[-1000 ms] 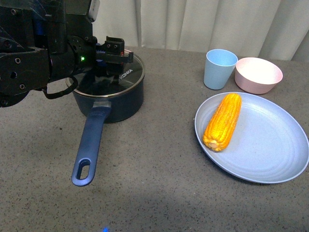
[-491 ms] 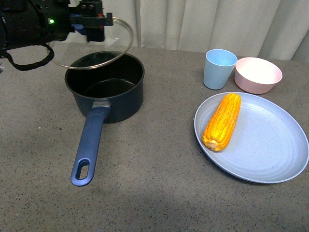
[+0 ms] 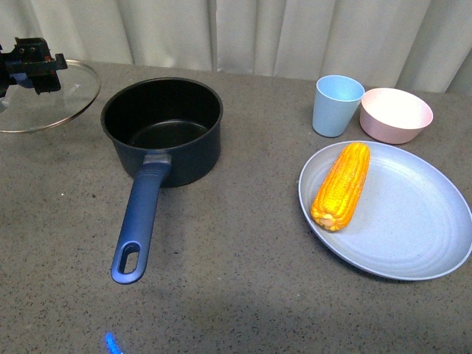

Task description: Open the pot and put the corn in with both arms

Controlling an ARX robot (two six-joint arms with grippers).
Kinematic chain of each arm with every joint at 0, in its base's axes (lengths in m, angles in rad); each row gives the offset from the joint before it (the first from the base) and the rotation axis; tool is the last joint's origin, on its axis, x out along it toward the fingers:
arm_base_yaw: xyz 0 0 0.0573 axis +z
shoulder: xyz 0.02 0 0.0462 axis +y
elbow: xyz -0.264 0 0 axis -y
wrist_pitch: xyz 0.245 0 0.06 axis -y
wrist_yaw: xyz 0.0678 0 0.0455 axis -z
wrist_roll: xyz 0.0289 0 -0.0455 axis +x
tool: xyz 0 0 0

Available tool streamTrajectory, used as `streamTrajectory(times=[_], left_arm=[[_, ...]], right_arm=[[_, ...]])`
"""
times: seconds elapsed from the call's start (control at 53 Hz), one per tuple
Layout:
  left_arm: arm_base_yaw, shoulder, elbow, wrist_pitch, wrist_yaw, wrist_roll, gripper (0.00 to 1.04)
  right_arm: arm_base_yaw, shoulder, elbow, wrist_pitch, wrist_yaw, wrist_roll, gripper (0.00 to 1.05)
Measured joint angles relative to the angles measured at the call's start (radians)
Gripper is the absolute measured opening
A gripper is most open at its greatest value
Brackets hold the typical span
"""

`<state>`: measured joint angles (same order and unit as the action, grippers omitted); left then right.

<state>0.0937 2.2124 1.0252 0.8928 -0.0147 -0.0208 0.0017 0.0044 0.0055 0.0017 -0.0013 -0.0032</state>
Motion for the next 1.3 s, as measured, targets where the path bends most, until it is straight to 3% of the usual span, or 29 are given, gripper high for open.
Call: streamTrajectory(times=[0.623, 1.264, 1.302], left_arm=[[0.034, 0.180, 0.005, 0.145, 0.021, 0.024, 0.64], [0.029, 0.224, 0.008, 0.129, 0.010, 0.047, 0.64], [0.029, 0.224, 0.008, 0.130, 0.010, 0.046, 0.68]], right_arm=[[0.000, 0.000, 0.000, 0.000, 0.000, 0.000, 0.95], [0.000, 0.000, 0.000, 0.000, 0.000, 0.000, 0.95], [0.000, 0.000, 0.000, 0.000, 0.000, 0.000, 0.95]])
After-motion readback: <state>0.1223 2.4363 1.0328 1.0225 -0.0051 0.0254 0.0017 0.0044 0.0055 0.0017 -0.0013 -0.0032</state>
